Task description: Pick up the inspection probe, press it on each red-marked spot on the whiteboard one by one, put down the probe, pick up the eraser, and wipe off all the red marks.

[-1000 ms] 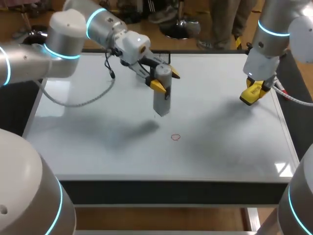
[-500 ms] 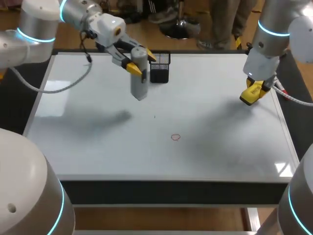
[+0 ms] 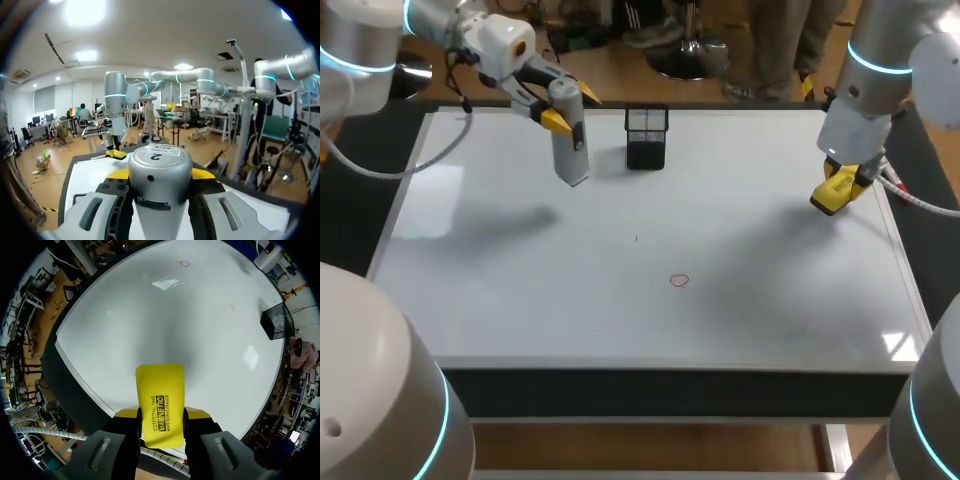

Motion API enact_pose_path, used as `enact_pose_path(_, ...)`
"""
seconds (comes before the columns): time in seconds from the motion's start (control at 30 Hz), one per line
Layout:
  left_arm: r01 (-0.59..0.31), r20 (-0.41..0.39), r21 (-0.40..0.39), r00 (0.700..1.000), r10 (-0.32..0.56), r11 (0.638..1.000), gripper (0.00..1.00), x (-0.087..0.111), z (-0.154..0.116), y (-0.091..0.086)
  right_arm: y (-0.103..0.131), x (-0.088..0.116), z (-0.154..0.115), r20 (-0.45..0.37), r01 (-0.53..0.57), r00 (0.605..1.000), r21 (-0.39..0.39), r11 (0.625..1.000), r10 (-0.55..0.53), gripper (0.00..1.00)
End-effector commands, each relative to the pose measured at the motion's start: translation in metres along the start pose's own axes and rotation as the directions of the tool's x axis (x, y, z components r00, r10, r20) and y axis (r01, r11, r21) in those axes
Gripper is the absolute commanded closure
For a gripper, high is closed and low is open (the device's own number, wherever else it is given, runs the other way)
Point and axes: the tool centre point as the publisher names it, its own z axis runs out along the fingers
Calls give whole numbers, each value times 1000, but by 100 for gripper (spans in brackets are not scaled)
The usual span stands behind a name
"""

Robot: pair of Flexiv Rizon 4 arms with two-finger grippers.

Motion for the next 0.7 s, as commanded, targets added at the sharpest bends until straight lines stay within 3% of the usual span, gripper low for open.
enact_pose_path(0.03,12,-47,19,999,-11,1000,100,-11,-23,9,-1,0,0,-3,2,1000,1,1000,-2,100)
enact_pose_path(0.7,29,-30,20,999,-28,999,100,-16,-36,10,-1,0,0,-3,2,1000,1,1000,-2,100)
